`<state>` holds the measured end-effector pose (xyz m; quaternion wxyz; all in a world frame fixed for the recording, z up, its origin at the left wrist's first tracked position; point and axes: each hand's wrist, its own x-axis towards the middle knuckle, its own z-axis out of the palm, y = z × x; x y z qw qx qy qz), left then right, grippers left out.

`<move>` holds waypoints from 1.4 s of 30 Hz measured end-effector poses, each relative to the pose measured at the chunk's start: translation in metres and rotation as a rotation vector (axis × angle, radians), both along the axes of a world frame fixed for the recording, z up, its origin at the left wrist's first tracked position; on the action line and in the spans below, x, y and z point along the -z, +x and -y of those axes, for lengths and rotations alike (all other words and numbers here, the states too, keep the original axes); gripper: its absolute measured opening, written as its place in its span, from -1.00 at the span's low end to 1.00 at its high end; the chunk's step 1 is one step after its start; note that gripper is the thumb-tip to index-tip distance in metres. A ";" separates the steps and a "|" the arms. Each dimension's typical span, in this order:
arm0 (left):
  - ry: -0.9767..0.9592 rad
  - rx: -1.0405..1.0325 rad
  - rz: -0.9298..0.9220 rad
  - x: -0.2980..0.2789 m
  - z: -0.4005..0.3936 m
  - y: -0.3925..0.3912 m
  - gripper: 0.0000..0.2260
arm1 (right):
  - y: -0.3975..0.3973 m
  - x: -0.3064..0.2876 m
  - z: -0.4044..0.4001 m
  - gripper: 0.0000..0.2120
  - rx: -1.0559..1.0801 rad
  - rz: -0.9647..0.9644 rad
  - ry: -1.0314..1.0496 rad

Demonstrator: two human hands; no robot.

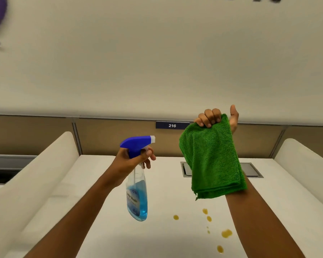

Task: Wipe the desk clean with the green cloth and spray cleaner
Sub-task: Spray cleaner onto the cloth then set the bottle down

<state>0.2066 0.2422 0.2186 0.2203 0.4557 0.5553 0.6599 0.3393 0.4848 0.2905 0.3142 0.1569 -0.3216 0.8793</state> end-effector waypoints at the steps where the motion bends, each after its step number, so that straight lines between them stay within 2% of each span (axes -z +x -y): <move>1: 0.007 0.023 0.006 -0.003 -0.008 0.010 -0.47 | 0.007 -0.001 -0.006 -0.44 0.017 0.006 -0.004; 6: -0.039 0.105 0.030 -0.005 -0.047 0.053 -0.48 | 0.042 -0.008 -0.032 -0.43 0.083 0.023 0.012; 11: -0.151 0.176 -0.006 0.003 -0.075 0.089 -0.73 | 0.070 -0.011 -0.054 -0.43 0.120 0.021 0.004; 14: -0.208 0.202 -0.022 0.006 -0.087 0.110 -0.80 | 0.083 -0.010 -0.065 -0.42 0.119 0.011 0.001; 20: -0.222 0.164 -0.032 0.008 -0.107 0.136 -0.76 | 0.096 -0.003 -0.076 -0.43 0.142 0.032 -0.028; 27: -0.240 0.085 -0.032 0.011 -0.124 0.148 -0.88 | 0.099 0.006 -0.082 -0.43 0.137 0.037 -0.058; 31: -0.194 0.110 -0.034 0.009 -0.125 0.150 -0.95 | 0.101 0.008 -0.086 -0.44 0.150 0.046 -0.080; 36: -0.164 0.084 -0.019 0.005 -0.129 0.149 -0.89 | 0.103 0.010 -0.091 -0.43 0.134 0.031 -0.087; 42: -0.197 0.058 -0.026 0.003 -0.140 0.149 -0.93 | 0.108 0.012 -0.096 -0.43 0.138 0.023 -0.079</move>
